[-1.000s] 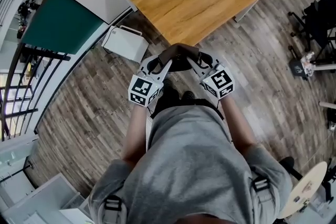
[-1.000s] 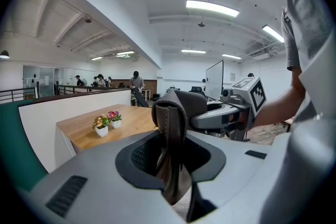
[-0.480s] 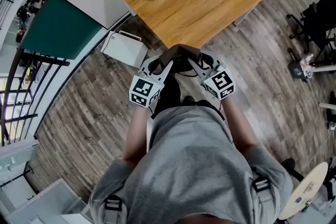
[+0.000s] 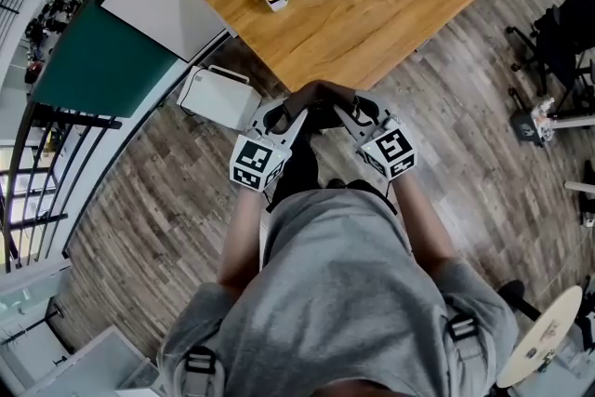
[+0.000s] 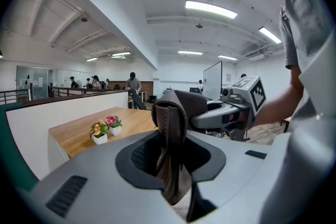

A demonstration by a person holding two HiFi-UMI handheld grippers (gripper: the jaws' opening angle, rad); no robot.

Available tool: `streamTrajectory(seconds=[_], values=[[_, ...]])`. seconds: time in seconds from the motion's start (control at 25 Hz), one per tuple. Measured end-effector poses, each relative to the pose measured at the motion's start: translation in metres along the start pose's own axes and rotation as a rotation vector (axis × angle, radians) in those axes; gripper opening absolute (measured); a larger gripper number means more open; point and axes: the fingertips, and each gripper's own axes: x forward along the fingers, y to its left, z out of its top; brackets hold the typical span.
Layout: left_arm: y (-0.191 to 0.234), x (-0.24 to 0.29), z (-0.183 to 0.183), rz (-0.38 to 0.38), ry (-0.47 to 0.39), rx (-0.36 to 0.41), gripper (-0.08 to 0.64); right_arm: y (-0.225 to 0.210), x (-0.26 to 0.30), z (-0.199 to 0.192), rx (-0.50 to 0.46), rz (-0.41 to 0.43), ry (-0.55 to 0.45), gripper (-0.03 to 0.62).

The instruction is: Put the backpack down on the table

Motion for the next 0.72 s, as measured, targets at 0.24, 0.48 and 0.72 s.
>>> streamTrajectory(seconds=[0.24,0.48,0.72], values=[[0.029,0.02,0.006,-0.025,-0.002,0.008,0.104,-0.022,0.024,0.006,-0.002,-0.033,0.0,0.114],[0.052,0.047,0.014,-0.064,0.0,0.014,0.104,-0.049,0.04,0.009,-0.008,-0.078,0.013,0.115],[0.075,0.072,0.021,-0.114,0.016,0.021,0.104,-0.073,0.06,0.014,0.009,-0.108,0.031,0.114]])
